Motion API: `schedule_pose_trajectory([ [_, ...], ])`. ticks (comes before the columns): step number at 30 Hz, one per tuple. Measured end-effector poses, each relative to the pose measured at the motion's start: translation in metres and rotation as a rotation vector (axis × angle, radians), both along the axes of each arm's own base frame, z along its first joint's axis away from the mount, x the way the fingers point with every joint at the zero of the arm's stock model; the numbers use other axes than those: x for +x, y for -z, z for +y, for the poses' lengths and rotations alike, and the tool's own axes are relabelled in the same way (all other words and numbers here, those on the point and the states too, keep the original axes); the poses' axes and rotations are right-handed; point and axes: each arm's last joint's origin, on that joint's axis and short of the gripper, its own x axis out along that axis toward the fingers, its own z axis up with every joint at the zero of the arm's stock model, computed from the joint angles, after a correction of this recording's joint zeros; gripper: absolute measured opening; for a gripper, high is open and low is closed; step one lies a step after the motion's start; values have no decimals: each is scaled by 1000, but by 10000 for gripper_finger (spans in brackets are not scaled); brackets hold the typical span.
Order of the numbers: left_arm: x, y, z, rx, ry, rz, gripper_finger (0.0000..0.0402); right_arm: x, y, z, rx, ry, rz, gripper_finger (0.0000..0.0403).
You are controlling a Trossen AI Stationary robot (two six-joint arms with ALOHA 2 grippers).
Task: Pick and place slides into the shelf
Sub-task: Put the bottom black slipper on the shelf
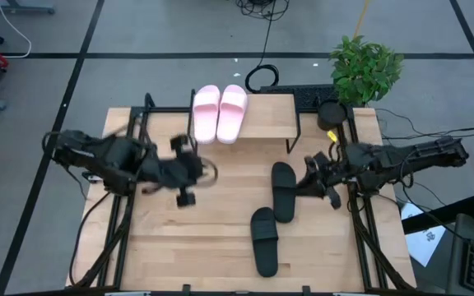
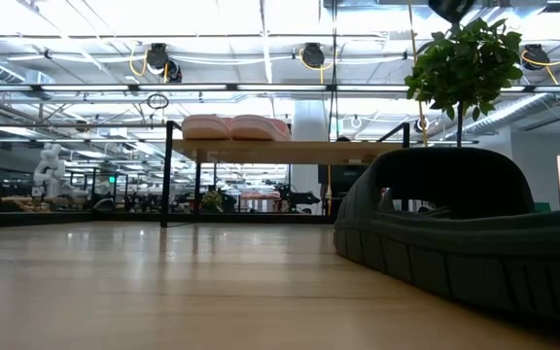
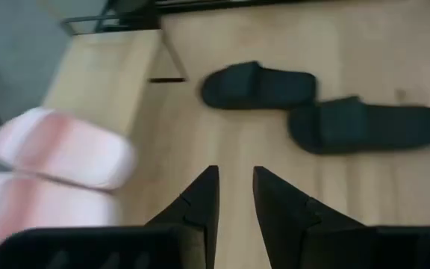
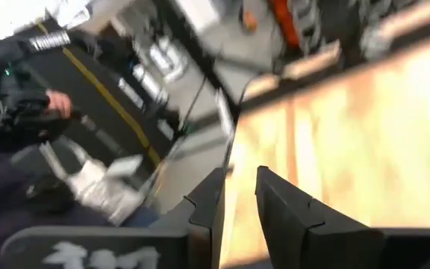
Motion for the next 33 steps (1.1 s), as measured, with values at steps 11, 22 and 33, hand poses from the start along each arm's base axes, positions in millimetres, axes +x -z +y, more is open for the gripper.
schedule_pose_trajectory([
  [11,42,59,-70,56,121,166,83,16,30,38,-66,-6,196,70],
  [22,97,112,-115,-130,244,149,83,31,48,50,-106,-102,268,70],
  [33,134,131,-144,-245,236,-101,78,6,59,77,-140,-317,422,70],
])
